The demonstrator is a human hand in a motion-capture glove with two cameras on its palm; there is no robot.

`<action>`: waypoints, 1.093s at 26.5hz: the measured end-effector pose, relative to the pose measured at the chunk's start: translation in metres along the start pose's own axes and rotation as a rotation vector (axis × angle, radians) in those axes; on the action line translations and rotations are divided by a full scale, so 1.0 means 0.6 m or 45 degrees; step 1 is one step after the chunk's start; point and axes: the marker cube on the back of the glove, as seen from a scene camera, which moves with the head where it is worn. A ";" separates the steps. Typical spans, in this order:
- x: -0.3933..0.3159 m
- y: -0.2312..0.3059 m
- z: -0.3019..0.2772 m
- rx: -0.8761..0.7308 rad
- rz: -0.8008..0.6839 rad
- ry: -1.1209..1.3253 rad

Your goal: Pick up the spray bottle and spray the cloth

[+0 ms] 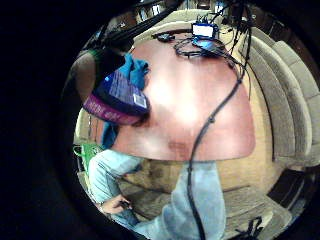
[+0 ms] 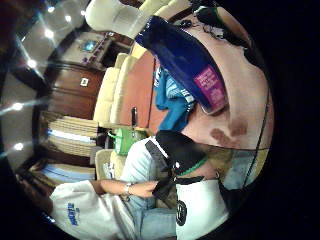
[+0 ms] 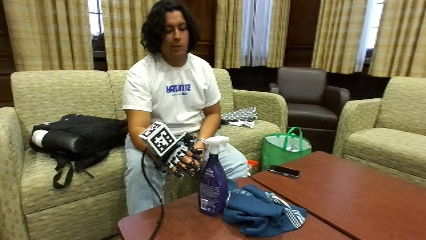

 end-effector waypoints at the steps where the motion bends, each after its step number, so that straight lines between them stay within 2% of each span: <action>1: -0.003 -0.007 0.002 0.002 0.003 -0.038; 15: -0.023 -0.081 0.025 0.014 0.112 -0.434; 29: -0.041 -0.107 0.048 0.042 0.184 -0.568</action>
